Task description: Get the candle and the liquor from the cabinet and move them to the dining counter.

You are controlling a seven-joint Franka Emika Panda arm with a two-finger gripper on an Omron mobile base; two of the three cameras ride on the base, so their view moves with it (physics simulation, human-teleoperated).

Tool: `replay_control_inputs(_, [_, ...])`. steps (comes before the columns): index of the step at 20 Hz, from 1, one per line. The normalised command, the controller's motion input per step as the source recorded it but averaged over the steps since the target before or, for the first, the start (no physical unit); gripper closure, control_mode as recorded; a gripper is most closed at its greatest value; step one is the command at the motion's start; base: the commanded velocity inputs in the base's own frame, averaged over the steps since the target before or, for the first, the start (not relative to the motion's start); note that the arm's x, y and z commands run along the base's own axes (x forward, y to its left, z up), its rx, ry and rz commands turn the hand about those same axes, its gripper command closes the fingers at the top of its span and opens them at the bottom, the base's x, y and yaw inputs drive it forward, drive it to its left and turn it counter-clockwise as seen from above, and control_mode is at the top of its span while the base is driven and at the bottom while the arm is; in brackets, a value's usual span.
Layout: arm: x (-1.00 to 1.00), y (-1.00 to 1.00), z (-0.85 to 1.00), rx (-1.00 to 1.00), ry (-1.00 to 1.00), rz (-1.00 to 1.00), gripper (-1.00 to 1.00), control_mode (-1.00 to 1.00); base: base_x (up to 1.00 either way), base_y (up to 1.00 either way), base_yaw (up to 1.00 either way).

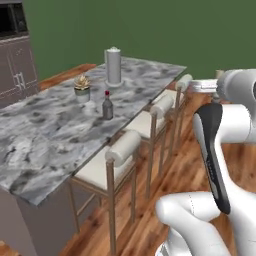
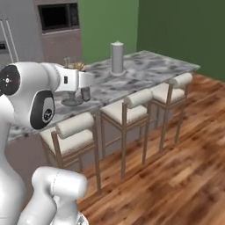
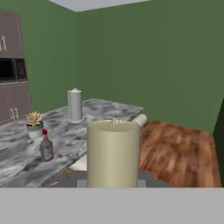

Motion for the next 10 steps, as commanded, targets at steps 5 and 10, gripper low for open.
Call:
replay_control_inputs(5, [0.0, 0.0, 0.0, 0.0, 0.0, 0.0, 1.0, 1.0, 0.28, -0.97, 0.46])
replay_control_inputs(10, [0.0, 0.0, 0.0, 0.0, 0.0, 0.0, 1.0, 1.0, 0.18, -0.91, 0.54])
